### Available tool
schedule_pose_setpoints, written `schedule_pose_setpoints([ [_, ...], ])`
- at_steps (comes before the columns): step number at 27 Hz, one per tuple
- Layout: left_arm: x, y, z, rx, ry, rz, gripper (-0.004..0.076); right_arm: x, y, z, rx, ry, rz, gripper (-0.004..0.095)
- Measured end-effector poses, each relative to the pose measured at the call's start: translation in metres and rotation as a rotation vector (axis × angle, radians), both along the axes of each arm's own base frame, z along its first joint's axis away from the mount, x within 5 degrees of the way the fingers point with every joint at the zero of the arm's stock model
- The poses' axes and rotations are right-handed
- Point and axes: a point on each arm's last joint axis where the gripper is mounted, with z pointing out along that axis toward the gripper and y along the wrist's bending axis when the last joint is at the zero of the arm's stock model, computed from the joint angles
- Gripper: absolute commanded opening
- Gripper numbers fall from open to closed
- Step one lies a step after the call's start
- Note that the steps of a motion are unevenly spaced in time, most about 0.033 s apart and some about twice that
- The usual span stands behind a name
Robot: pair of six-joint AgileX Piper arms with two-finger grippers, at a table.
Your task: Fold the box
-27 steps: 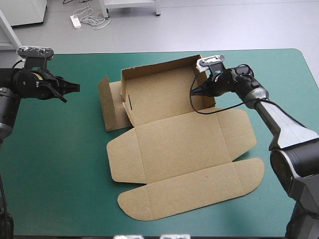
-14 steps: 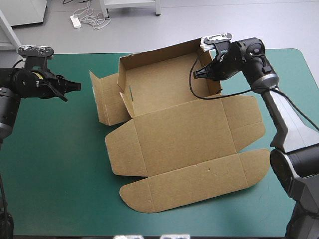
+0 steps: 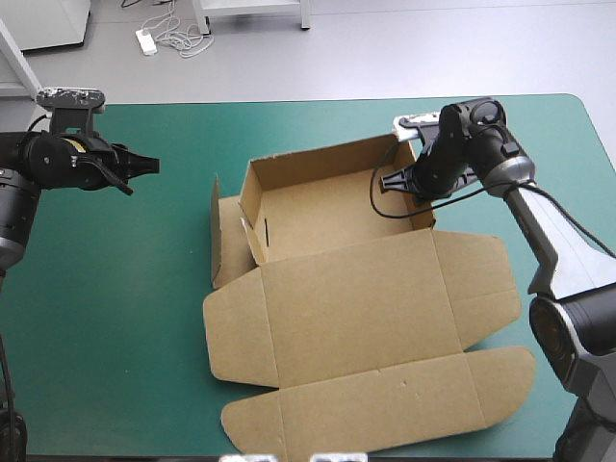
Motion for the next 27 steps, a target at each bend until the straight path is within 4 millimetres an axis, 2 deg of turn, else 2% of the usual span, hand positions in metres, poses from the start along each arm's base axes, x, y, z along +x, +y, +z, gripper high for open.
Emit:
schedule_pose_setpoints([
  [4, 0.0, 0.0, 0.0, 0.0, -0.003, 0.0, 0.0249, -0.01, -0.003, -0.023, -0.025, 0.087, 0.0, -0.0017],
  [8, 0.0, 0.0, 0.0, 0.0, -0.003, 0.0, 0.0249, -0.015, -0.004, -0.036, -0.034, 0.124, 0.0, -0.0004],
  [10, 0.0, 0.0, 0.0, -0.003, -0.002, -0.001, 0.0249, -0.015, -0.004, -0.039, -0.039, 0.13, 0.008, 0.0059],
  [14, 0.0, -0.002, 0.0, -0.019, -0.001, -0.004, 0.0249, -0.013, -0.003, -0.041, -0.04, 0.12, 0.031, 0.027],
  [17, 0.0, -0.002, 0.0, -0.026, -0.001, -0.006, 0.0249, -0.012, -0.003, -0.037, -0.037, 0.109, 0.047, 0.04],
  [23, 0.001, -0.002, 0.0, -0.026, -0.009, -0.006, 0.0249, -0.005, -0.001, -0.002, -0.02, -0.003, 0.054, 0.0459],
  [25, 0.001, -0.002, 0.001, -0.02, -0.013, -0.012, 0.0249, -0.003, -0.001, 0.009, -0.014, -0.042, 0.066, 0.0535],
  [27, 0.002, -0.002, 0.001, -0.013, -0.016, -0.019, 0.0249, -0.003, -0.001, 0.011, -0.022, -0.049, 0.087, 0.0646],
])
